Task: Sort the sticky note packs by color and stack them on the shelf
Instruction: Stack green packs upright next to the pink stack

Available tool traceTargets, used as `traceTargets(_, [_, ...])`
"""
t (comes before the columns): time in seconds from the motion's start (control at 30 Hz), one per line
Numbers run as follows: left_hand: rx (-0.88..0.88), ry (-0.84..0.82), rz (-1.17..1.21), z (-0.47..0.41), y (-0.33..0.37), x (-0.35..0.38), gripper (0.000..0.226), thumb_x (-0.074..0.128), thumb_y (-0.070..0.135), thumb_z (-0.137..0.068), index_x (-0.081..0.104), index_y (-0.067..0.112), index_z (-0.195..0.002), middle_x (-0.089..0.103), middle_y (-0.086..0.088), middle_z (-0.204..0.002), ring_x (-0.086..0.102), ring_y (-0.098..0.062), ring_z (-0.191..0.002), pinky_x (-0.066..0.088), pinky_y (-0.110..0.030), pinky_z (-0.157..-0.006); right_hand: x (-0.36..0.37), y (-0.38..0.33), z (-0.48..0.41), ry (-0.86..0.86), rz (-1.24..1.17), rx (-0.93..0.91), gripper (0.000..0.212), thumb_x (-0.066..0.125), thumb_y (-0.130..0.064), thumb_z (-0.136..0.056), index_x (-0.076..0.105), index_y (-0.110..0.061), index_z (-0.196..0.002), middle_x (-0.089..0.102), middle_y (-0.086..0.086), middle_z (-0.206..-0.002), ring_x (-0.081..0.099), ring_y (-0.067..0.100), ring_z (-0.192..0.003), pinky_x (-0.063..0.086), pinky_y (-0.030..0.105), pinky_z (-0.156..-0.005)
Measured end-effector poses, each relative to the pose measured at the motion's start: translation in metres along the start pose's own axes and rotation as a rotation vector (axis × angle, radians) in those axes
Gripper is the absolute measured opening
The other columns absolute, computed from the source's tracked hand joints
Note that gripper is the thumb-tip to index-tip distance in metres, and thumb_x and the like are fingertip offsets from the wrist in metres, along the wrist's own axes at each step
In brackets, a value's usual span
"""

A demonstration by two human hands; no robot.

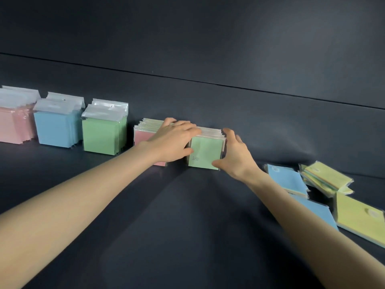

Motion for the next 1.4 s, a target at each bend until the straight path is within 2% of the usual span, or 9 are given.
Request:
traceTargets(0.1, [0.018,-0.016,-0.006,-0.006,-0.004,-0.002,0.049,0.057,0.033,-0.091,0.044,0.019,-0.135,0.047,0.001,-0.140,0.044,-0.018,-0.126,0.017,-0.035,-0.108,0.000,0.001,0.001,-0.071,0.011,0.001,0.089,0.065,-0.007,-0.078,0.012,-0.020,-0.149,0.061,0.009,-0.110,0.059,0.030,-0.100,0.051,0.044,-0.088])
traceTargets(0.23, [0.021,-0.027,-0.011,-0.010,-0.009,-0.004,0.046,0.060,0.028,-0.087,0.047,0.017,-0.130,0.059,0.000,-0.123,0.054,-0.022,-0.112,0.023,-0.036,-0.106,-0.001,-0.004,0.005,-0.084,0.160,-0.009,0.088,0.061,-0.018,-0.087,0.001,-0.025,-0.151,0.053,0.003,-0.089,0.055,0.029,-0.096,0.047,0.038,-0.083])
traceTargets(0.4, [0.049,-0.062,-0.034,-0.010,-0.008,-0.005,0.052,0.053,0.027,-0.089,0.038,0.020,-0.139,0.052,0.001,-0.123,0.048,-0.020,-0.116,0.015,-0.040,-0.111,-0.001,-0.008,0.004,-0.083,0.250,-0.007,0.086,0.060,-0.023,-0.089,0.000,-0.025,-0.150,0.052,0.007,-0.087,0.055,0.034,-0.096,0.044,0.038,-0.078])
traceTargets(0.67, [0.087,-0.127,-0.048,-0.013,-0.005,-0.001,0.054,0.048,0.029,-0.096,0.029,0.016,-0.145,0.023,-0.002,-0.156,0.027,-0.019,-0.141,0.003,-0.040,-0.117,0.005,-0.005,0.000,-0.096,0.136,0.010,0.083,0.060,-0.016,-0.087,0.004,-0.021,-0.150,0.060,0.013,-0.096,0.054,0.036,-0.100,0.047,0.042,-0.088])
traceTargets(0.77, [0.102,-0.105,-0.091,-0.014,-0.006,-0.001,0.052,0.050,0.031,-0.096,0.032,0.015,-0.142,0.028,-0.002,-0.154,0.034,-0.020,-0.137,0.006,-0.040,-0.117,0.005,-0.002,0.000,-0.087,0.121,0.012,0.084,0.060,-0.017,-0.087,0.005,-0.023,-0.150,0.061,0.014,-0.103,0.052,0.036,-0.103,0.046,0.044,-0.091])
traceTargets(0.9, [0.130,-0.070,-0.150,-0.015,-0.006,-0.001,0.052,0.052,0.034,-0.095,0.035,0.014,-0.140,0.034,-0.001,-0.151,0.044,-0.021,-0.130,0.010,-0.040,-0.116,0.007,-0.001,-0.002,-0.105,0.100,0.005,0.086,0.059,-0.017,-0.086,0.001,-0.026,-0.150,0.058,0.009,-0.088,0.055,0.033,-0.094,0.049,0.044,-0.087])
traceTargets(1.0, [0.145,-0.061,-0.169,-0.015,-0.009,0.000,0.051,0.052,0.035,-0.095,0.036,0.015,-0.139,0.035,-0.001,-0.151,0.048,-0.020,-0.127,0.011,-0.040,-0.116,0.007,0.000,-0.004,-0.097,0.101,-0.003,0.085,0.059,-0.019,-0.085,0.003,-0.026,-0.149,0.061,0.011,-0.094,0.055,0.033,-0.094,0.049,0.044,-0.086])
traceTargets(1.23, [0.164,-0.067,-0.183,-0.017,-0.011,0.000,0.050,0.052,0.035,-0.094,0.038,0.013,-0.137,0.038,-0.001,-0.149,0.051,-0.023,-0.125,0.012,-0.043,-0.115,0.006,-0.002,-0.004,-0.077,0.150,-0.010,0.081,0.060,-0.020,-0.084,0.010,-0.023,-0.148,0.059,0.010,-0.087,0.056,0.035,-0.089,0.051,0.044,-0.080])
traceTargets(1.4, [0.162,-0.074,-0.206,-0.016,-0.009,-0.001,0.053,0.052,0.034,-0.095,0.036,0.011,-0.139,0.036,-0.004,-0.150,0.047,-0.023,-0.128,0.011,-0.041,-0.116,0.009,-0.002,-0.004,-0.056,0.123,-0.012,0.081,0.060,-0.018,-0.082,0.011,-0.023,-0.146,0.064,0.011,-0.097,0.058,0.036,-0.092,0.051,0.046,-0.084])
Point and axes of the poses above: each hand's wrist, its own z-axis away from the middle knuckle, its own x-axis out of the palm, y = z × x, the point moved 1 cm from there along -z, towards the middle knuckle
